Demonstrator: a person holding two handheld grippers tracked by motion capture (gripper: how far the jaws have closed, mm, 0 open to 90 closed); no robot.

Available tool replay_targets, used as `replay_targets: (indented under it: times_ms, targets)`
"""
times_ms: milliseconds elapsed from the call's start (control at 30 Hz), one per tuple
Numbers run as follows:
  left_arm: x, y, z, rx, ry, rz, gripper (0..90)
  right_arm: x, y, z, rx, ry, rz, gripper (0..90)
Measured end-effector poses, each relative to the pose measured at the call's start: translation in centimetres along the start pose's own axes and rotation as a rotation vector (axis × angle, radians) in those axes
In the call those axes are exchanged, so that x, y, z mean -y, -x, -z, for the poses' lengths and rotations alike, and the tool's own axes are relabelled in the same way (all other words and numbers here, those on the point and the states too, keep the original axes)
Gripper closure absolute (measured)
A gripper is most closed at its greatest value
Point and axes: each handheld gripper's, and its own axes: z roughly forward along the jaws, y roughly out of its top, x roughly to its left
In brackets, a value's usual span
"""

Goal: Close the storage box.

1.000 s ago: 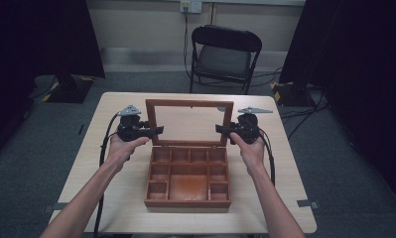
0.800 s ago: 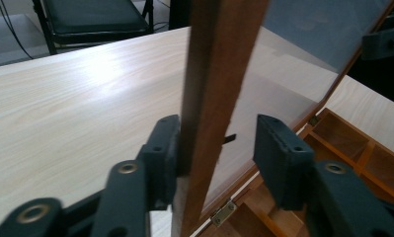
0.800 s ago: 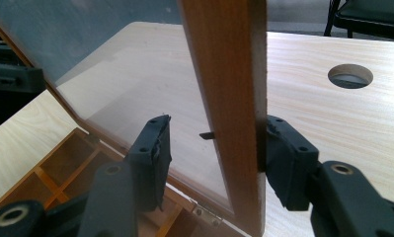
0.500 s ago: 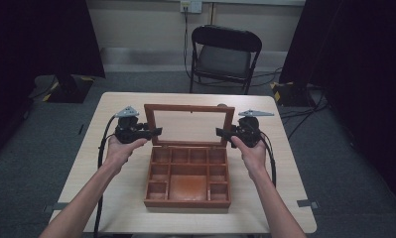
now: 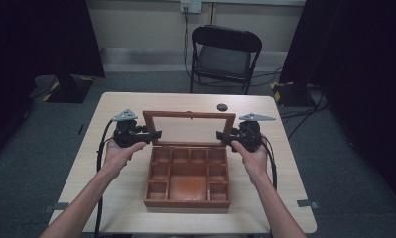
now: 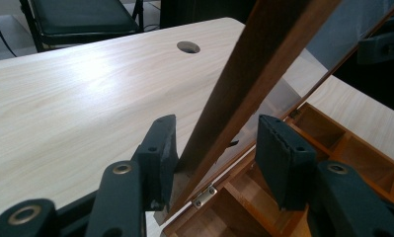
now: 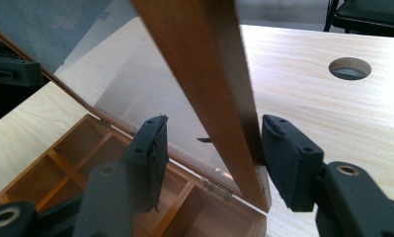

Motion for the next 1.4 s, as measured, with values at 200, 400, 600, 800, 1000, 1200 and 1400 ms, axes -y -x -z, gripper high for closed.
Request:
replay_targets:
  times_ms: [200,400,600,800,1000,1200,1400]
  targets:
    - [0.5,0.1,0.5,0.013,0.006,0.021,50.9,0.4,-0.3,0.3,0.002,0.004,0.005,44.1]
    - [0.7,0.4,0.9,0.015,-0.010,0.011,50.3,0.8,-0.5,0.7,-0.006,-0.005,0.007,42.0]
    - [0.8,0.2,1.3,0.016,0.002,0.029,48.9,1.0,-0.5,0.7,-0.009,-0.005,-0.001,41.7]
    - [1.0,0.2,1.1,0.015,-0.015,0.030,48.0,1.3,-0.5,0.7,-0.002,-0.009,0.004,41.8]
    - [1.7,0.7,1.7,0.013,-0.028,0.057,46.8,1.7,-1.1,1.1,-0.005,-0.024,0.038,40.0]
    - [2.1,0.8,1.5,0.020,-0.050,0.048,45.0,2.0,-1.5,1.4,-0.029,-0.043,0.011,30.6]
    - [2.0,0.9,1.7,0.027,-0.041,0.045,44.2,2.0,-1.7,1.6,-0.027,-0.036,0.006,28.6]
